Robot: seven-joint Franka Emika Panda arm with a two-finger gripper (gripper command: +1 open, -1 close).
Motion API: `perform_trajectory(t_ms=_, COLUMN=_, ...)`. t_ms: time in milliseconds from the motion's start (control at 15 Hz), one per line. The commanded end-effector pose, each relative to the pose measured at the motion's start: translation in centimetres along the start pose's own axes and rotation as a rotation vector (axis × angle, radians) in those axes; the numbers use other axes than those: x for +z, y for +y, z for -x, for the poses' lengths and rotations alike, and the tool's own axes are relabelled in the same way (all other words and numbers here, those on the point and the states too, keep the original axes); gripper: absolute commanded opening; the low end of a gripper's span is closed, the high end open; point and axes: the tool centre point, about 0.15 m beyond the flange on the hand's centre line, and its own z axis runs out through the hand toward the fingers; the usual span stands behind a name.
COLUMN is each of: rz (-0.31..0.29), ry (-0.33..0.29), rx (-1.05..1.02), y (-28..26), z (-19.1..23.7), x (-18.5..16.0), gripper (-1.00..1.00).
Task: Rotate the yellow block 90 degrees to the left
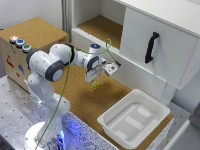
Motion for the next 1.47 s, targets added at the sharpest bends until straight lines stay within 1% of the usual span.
perform_trajectory(t_ms=0, rz=-0.009, ry=0.032, rx=0.109, y=-3.4, z=0.3, x=-5.5, gripper=1.00)
perform_trajectory(t_ms=133, rz=-0.047, ry=0.031, rx=0.251, y=-4.2, z=1.5, x=-5.3, gripper=1.00)
perform_trajectory(t_ms=333, rz=-0.088, ry=0.047, rx=0.476, y=-5.3, z=3.2, x=-5.3, gripper=1.00)
perform_trajectory(t_ms=467, rz=-0.080, ry=0.007, rx=0.660, y=-5.7, z=4.4, x=-5.0, gripper=1.00)
perform_trajectory(t_ms=533, rz=-0.066, ry=0.001, rx=0.744, y=-5.5, z=5.4, x=-5.0, gripper=1.00)
perform_trajectory(t_ms=667, rz=-0.038, ry=-0.043, rx=0.924, y=-4.7, z=7.6, x=-4.9, gripper=1.00)
perform_trajectory(t_ms=733, rz=-0.051, ry=-0.053, rx=1.033, y=-4.2, z=8.7, x=-4.8, gripper=1.00)
perform_trajectory(t_ms=800, rz=-0.054, ry=-0.076, rx=1.101, y=-3.8, z=9.0, x=-4.7, gripper=1.00)
perform_trajectory(t_ms=867, rz=-0.053, ry=-0.112, rx=1.159, y=-3.6, z=9.1, x=-4.5, gripper=1.00)
perform_trajectory(t_ms=933, rz=-0.069, ry=-0.104, rx=1.180, y=-3.5, z=9.1, x=-4.3, gripper=1.00)
perform_trajectory(t_ms=1400, rz=-0.069, ry=-0.104, rx=1.180, y=-3.5, z=9.1, x=-4.3, gripper=1.00)
